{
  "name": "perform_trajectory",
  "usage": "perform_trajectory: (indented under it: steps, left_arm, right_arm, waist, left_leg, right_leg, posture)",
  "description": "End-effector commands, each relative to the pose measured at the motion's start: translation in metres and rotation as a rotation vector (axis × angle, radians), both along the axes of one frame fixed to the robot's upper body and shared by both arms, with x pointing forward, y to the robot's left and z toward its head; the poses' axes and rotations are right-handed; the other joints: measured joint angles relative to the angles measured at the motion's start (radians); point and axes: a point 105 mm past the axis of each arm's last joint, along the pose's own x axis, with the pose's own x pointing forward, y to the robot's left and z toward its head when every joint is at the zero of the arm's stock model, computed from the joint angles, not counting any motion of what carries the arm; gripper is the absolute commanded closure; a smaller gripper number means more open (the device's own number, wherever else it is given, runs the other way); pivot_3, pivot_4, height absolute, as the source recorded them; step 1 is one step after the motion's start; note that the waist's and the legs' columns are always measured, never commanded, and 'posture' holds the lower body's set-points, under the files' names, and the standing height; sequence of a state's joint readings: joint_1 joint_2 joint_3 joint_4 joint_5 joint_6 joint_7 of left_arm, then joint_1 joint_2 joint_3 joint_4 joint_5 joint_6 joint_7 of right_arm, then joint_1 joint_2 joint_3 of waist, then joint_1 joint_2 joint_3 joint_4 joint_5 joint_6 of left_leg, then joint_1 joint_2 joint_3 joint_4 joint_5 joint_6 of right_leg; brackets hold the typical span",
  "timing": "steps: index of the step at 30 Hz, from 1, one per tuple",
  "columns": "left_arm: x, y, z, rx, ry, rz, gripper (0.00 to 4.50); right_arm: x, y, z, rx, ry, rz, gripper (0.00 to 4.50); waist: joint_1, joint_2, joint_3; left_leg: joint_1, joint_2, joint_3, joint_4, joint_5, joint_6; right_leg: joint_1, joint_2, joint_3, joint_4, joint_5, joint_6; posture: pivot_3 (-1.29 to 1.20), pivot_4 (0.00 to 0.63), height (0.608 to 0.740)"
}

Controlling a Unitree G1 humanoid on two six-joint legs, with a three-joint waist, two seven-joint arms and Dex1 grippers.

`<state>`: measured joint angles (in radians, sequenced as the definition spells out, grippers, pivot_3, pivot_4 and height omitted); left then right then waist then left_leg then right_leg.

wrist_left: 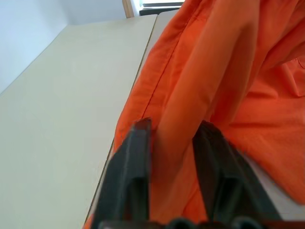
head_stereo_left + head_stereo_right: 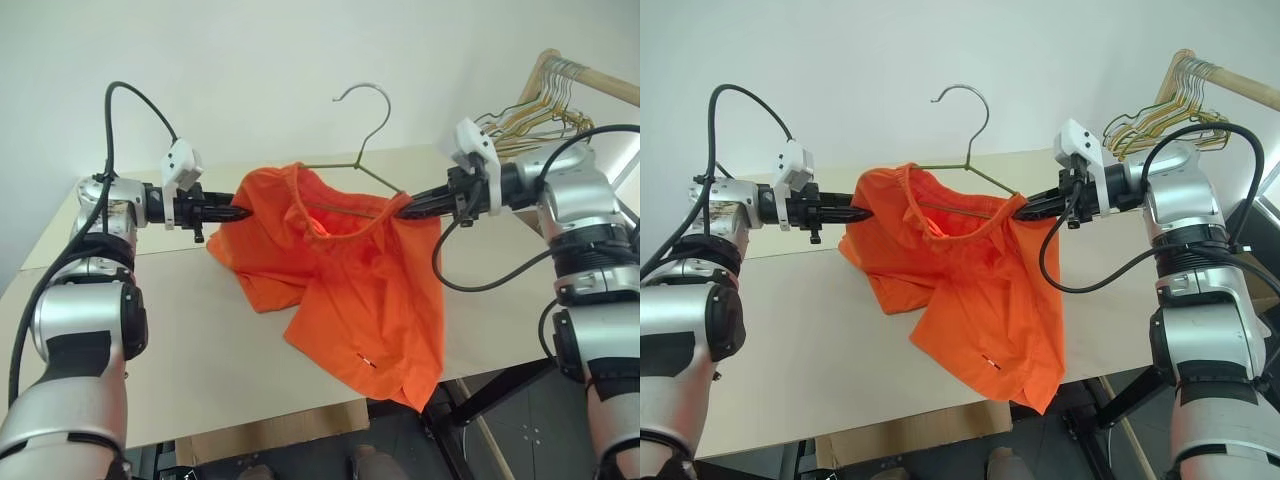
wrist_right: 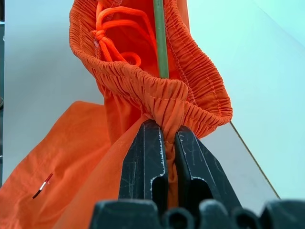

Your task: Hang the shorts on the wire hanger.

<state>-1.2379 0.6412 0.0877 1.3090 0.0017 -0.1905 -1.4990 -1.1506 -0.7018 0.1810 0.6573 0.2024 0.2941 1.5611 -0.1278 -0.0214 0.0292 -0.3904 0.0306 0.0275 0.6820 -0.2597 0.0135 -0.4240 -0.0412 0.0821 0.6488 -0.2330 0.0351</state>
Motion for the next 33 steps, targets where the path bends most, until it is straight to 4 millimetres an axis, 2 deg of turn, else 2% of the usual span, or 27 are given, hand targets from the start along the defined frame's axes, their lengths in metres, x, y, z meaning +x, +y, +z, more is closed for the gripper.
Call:
perform_trajectory:
  steps: [1,15,25,33]
  left_arm:
    - [0.001,-0.002,0.013,0.002,-0.045,-0.009,4.44]
    - [0.006,0.008,0.004,0.060,-0.063,0.071,4.48]
    - [0.005,0.015,0.015,0.021,-0.092,0.086,4.48]
    - [0.005,0.011,0.002,0.042,-0.072,0.075,4.48]
  right_arm:
    - [-0.009,0.001,0.013,0.014,-0.029,0.068,4.50]
    - [-0.003,-0.005,0.008,0.011,-0.024,0.027,4.50]
    - [-0.002,-0.007,0.002,-0.002,-0.013,0.017,4.50]
    - [0.000,-0.005,0.000,-0.002,-0.015,0.013,4.50]
  waist:
    - [0.000,0.000,0.000]
    - [0.002,0.000,0.000]
    - [0.002,0.000,0.000]
    - [0.002,0.000,0.000]
  left_leg:
    - [0.000,0.000,0.000,0.000,0.000,0.000]
    - [0.000,0.000,0.000,0.000,0.000,0.000]
    - [0.000,0.000,0.000,0.000,0.000,0.000]
    - [0.000,0.000,0.000,0.000,0.000,0.000]
  right_leg:
    - [0.000,0.000,0.000,0.000,0.000,0.000]
    - [0.000,0.000,0.000,0.000,0.000,0.000]
    - [0.000,0.000,0.000,0.000,0.000,0.000]
    - [0.000,0.000,0.000,0.000,0.000,0.000]
  posture:
    - [-0.06,0.000,0.740]
    - [-0.05,0.000,0.740]
    - [-0.05,0.000,0.740]
    - [-0.05,0.000,0.740]
